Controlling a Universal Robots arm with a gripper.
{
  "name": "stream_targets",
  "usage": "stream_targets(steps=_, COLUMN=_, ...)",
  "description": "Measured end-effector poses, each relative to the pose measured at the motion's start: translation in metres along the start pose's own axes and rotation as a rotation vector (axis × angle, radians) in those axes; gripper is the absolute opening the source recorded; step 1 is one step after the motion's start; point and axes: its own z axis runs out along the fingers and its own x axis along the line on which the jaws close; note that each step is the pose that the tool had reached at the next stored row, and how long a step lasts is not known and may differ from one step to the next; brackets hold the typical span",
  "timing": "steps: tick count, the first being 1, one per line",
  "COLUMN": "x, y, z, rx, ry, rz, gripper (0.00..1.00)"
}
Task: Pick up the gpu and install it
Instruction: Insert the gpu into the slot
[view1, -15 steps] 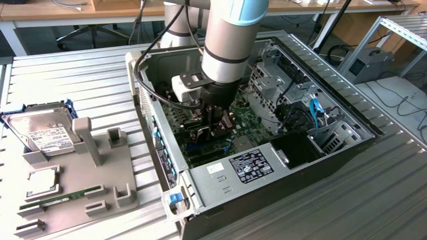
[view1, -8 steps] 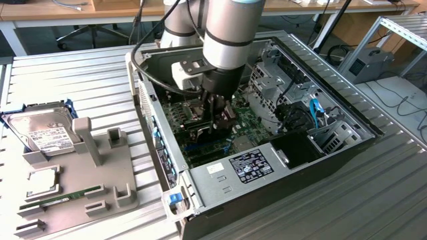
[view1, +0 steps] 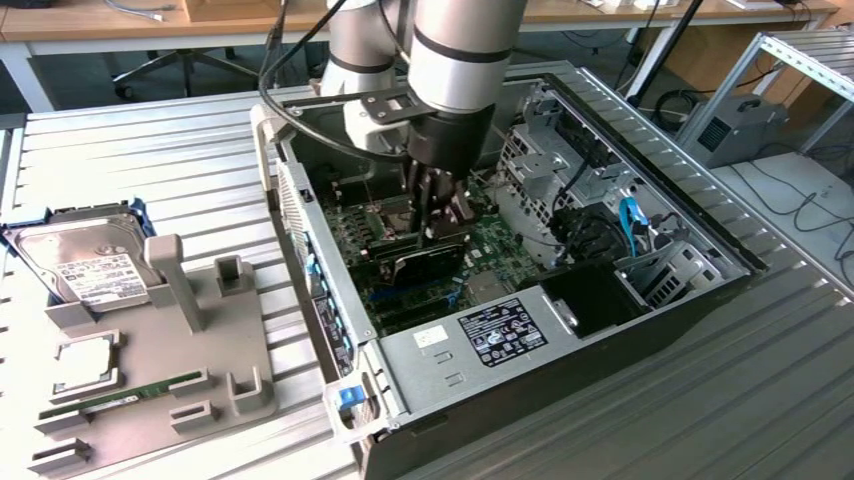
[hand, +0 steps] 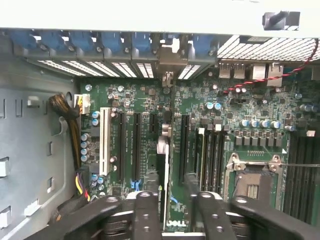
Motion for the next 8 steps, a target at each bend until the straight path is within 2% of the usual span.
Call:
stream_targets(steps=1, x=0.0, y=-0.0029, z=0.0, rx=-0.0042, ry=0.0017, rz=0.0, gripper=0.31)
stream_targets(steps=3, x=0.0002, y=-0.0087, z=0.0, rx=-0.0137, ry=0.0032, rz=0.0, gripper=0.19)
stream_targets(steps=4, x=0.0002, y=-0.0101, z=0.0, rx=-0.0163, ry=0.0032, rz=0.0, gripper=0.19)
stream_targets(steps=5, x=0.0003, y=-0.0115, z=0.0, rx=-0.0185, ry=0.003, rz=-0.001, gripper=0.13)
stream_targets(steps=8, x=0.0003, y=-0.012, z=0.0, rx=-0.0196, ry=0.0032, rz=0.0, gripper=0.13)
